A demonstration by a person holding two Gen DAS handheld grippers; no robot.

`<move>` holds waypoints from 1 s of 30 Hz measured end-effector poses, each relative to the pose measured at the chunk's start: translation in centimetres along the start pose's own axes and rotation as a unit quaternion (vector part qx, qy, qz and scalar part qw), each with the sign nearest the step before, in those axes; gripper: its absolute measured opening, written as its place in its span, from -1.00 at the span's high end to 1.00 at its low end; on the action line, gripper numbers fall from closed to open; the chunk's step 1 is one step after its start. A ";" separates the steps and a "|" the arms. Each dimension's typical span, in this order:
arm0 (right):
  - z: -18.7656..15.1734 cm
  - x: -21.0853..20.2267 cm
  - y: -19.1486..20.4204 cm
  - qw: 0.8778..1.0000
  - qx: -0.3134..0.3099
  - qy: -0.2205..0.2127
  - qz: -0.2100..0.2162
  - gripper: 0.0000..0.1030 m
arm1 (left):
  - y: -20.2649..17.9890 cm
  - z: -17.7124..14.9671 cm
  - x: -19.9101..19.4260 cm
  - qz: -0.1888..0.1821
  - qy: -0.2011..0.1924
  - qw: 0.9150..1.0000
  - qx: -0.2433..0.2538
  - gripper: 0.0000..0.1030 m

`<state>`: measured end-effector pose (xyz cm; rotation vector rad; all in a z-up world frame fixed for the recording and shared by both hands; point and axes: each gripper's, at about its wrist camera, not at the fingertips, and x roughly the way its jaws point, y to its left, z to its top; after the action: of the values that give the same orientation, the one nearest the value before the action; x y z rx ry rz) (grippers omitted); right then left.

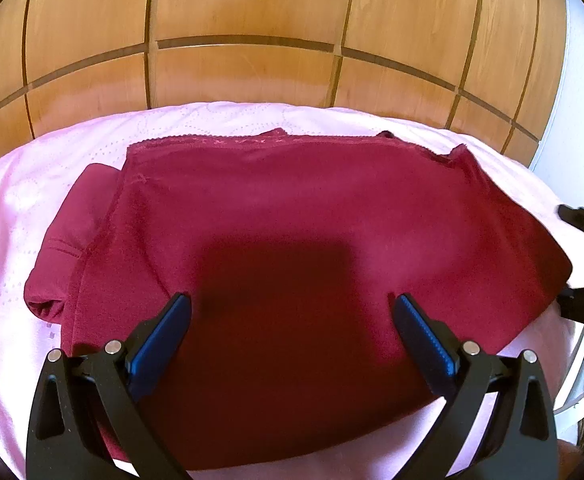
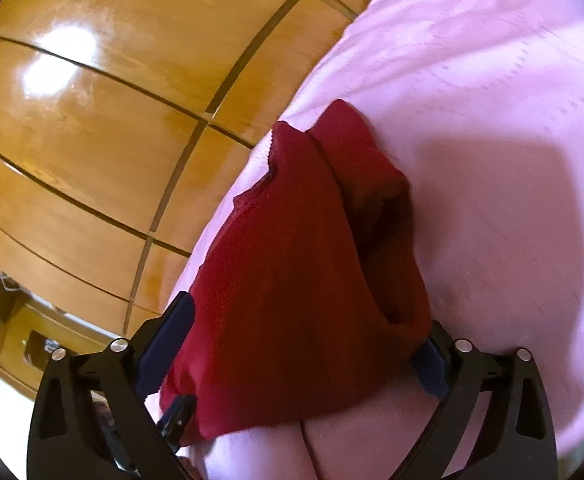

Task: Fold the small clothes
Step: 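Grasp the end of the folded shirt with the right tool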

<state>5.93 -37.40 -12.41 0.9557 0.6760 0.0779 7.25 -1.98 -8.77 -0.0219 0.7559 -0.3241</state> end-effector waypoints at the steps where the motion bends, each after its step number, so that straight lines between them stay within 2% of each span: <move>1: 0.2 0.4 0.0 1.000 -0.003 0.001 -0.003 -0.72 | 0.0 0.1 -0.2 -0.009 -0.002 1.000 -0.004 -0.92; 4: 0.8 1.1 -0.2 1.000 -0.002 -0.005 -0.006 -0.61 | -0.5 0.6 -0.5 -0.021 -0.003 1.000 -0.001 -0.88; 11: 1.9 2.6 -0.7 1.000 0.002 -0.018 -0.009 -0.29 | -1.5 0.5 0.8 0.006 0.012 0.999 0.029 -0.91; 15: 1.9 2.8 -0.5 0.999 -0.016 -0.014 -0.023 -0.28 | -1.8 0.4 0.9 0.014 0.015 0.999 0.040 -0.92; 20: 1.9 2.9 -0.4 0.999 -0.024 -0.011 -0.034 -0.28 | -1.0 1.4 0.4 -0.002 0.009 1.000 0.013 -0.92; 26: 1.8 3.3 -0.1 0.998 -0.046 -0.008 -0.051 -0.28 | -0.7 2.2 1.6 0.021 0.018 1.000 0.013 -0.92; 30: 1.8 3.5 0.0 0.997 -0.054 -0.006 -0.057 -0.28 | -1.1 1.8 2.6 0.032 0.024 0.999 0.030 -0.94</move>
<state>9.69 -37.48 -13.47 0.8121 0.7076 0.0088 9.93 -3.92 -9.02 0.0659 0.7919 -0.2875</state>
